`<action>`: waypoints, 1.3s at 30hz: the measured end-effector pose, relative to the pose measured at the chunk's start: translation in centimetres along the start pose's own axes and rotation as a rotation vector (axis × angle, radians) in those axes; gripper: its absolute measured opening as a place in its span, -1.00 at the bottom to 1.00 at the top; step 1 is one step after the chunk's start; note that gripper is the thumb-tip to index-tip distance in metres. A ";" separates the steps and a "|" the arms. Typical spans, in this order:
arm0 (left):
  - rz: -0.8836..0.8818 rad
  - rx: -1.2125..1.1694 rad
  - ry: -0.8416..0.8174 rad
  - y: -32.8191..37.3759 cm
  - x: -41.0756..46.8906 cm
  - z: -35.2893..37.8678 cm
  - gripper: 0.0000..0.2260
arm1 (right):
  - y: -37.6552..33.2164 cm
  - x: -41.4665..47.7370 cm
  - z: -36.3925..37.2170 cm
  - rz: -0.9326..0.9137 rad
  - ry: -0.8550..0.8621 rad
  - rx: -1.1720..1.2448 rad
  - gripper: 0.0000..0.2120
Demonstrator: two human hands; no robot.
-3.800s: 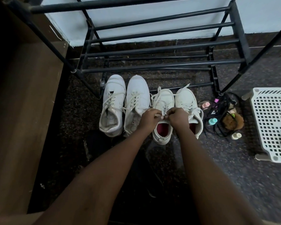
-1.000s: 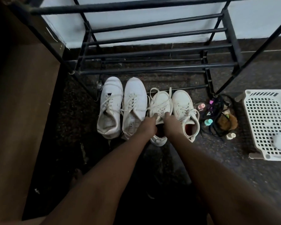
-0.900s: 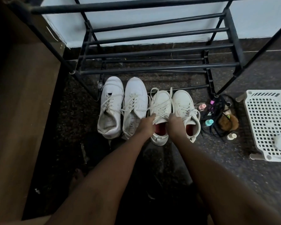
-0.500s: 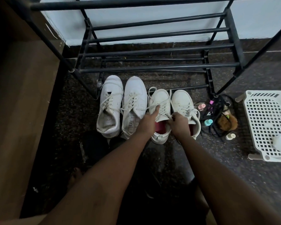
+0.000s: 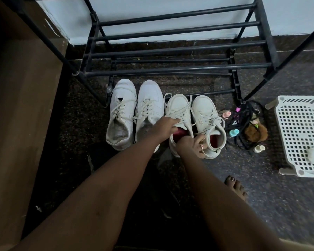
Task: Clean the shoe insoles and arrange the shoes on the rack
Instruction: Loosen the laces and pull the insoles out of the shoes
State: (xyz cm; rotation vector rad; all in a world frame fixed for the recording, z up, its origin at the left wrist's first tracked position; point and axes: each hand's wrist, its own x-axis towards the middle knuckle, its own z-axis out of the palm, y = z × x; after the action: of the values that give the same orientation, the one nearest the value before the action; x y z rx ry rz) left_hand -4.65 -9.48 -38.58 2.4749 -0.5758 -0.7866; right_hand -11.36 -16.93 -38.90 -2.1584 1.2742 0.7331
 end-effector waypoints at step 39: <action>-0.066 -0.044 -0.005 1.5 0.4 1.1 -0.77 | -1.2 -0.3 -3.8 -0.252 0.138 0.028 -0.72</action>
State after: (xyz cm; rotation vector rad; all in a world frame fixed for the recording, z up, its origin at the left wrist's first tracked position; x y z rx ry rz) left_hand -5.38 -11.19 -38.74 2.4636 -0.4759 -0.8222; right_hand -9.75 -18.77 -35.79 -2.3245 1.0439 0.4676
